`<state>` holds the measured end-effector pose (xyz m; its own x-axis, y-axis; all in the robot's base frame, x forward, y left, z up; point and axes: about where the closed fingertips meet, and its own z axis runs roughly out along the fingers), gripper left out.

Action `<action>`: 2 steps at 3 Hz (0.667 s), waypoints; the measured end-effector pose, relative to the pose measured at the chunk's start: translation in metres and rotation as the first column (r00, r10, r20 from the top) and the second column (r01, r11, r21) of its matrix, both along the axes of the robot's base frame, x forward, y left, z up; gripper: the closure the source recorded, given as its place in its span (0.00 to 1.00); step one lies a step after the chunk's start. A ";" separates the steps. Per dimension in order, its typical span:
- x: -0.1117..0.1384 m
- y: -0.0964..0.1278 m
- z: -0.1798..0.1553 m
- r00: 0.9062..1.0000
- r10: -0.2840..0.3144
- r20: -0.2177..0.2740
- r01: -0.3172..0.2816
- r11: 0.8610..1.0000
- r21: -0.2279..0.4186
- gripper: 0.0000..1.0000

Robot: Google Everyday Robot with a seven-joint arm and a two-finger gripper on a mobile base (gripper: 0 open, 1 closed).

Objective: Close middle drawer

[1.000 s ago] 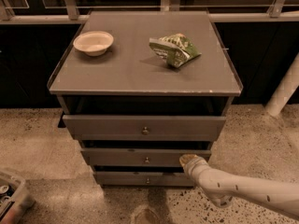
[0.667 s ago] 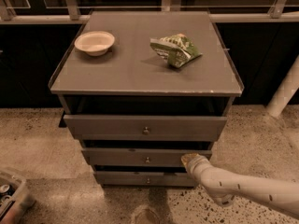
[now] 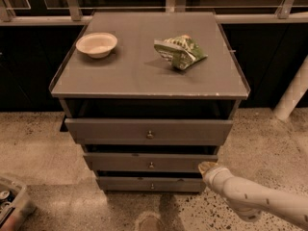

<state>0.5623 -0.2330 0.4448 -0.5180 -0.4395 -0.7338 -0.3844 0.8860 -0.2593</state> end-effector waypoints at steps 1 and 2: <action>-0.028 -0.021 0.019 0.997 0.024 -0.077 -0.021 0.999 0.046 1.00; -0.038 -0.004 0.014 0.990 0.085 -0.115 -0.075 0.993 0.087 0.81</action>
Offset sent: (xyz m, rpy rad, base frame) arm -0.0246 -0.0202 0.0173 0.0386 0.0665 0.0157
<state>0.5240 -0.2371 0.4593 -0.5690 -0.4238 -0.7047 -0.4783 0.8677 -0.1357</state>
